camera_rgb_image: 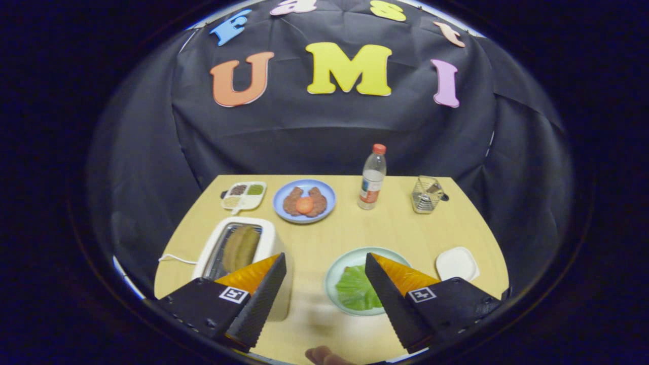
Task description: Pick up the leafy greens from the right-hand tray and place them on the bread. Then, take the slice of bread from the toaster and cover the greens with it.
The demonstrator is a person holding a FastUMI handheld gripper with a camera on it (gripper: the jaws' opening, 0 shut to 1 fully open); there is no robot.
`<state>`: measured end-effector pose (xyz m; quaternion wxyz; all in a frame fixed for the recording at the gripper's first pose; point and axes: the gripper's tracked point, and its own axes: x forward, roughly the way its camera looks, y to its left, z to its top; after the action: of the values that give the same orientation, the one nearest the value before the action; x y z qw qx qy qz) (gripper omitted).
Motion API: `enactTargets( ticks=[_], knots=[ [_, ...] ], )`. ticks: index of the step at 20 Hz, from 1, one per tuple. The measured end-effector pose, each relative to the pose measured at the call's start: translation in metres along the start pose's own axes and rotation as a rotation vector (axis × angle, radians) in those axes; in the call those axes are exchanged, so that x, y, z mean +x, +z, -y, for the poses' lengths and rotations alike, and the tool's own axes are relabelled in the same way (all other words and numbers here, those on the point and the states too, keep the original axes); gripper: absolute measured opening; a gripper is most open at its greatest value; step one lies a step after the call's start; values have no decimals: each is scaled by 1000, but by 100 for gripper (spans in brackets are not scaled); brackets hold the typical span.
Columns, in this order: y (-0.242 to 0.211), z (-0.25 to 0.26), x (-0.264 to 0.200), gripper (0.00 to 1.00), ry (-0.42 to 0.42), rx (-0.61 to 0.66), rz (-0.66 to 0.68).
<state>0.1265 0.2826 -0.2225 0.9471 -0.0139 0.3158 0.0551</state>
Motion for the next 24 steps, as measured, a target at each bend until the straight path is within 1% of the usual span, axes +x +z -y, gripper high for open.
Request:
enactTargets(
  ticks=[4, 7, 8, 9, 10, 13, 14, 17, 19, 21, 24],
  knots=[
    [6, -59, 9, 98, 56, -29, -18],
    [-4, -82, 31, 96, 44, -28, -76],
    [-7, -86, 39, 92, 32, -19, -100],
    [-8, -89, 47, 83, 21, -12, -121],
    [-11, -91, 55, 81, 9, -11, -145],
    [-18, -99, 64, 69, 0, -27, -196],
    [-18, -97, 67, 62, -23, -38, -200],
    [-26, -101, 72, 41, -27, -65, -243],
    [-27, -95, 74, 28, -53, -87, -260],
    [-21, -98, 71, 16, -40, -92, -246],
    [-7, -95, 58, 16, -16, -108, -215]
  ],
)
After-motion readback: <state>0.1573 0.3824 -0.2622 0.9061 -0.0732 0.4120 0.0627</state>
